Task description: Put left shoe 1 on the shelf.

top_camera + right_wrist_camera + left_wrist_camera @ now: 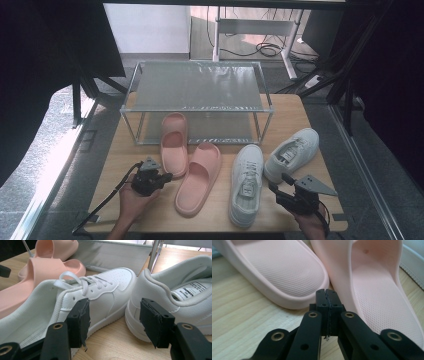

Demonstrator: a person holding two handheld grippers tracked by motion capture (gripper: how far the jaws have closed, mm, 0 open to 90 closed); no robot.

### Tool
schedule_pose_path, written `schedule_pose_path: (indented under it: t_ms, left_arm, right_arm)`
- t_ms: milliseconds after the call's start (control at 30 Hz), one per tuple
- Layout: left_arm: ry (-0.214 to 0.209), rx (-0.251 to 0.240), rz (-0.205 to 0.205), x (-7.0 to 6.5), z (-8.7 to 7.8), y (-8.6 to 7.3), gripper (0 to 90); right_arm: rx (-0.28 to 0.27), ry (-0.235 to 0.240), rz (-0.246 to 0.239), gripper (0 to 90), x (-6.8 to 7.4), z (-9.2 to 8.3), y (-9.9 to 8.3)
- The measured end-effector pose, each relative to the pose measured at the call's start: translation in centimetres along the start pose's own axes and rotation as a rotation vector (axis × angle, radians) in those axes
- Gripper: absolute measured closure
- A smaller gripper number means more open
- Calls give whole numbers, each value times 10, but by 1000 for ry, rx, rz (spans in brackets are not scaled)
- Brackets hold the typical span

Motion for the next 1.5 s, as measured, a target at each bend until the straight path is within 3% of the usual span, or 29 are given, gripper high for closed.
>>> schedule_pose_path:
  t_ms: [600,1500]
  left_arm:
    - [-13,57,14,-6,16,-10,900]
    - [8,90,12,2,26,-10,900]
  right_arm:
    - [-1,-3,3,411,0,-1,0]
    - [0,-3,2,410,0,-1,0]
Point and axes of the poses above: each handheld gripper's, and its own axes: z roughly forward along the jaws, y roughly out of its top, x roughly to its left, the point moved 5 cm from there along z, roughly forward along the jaws
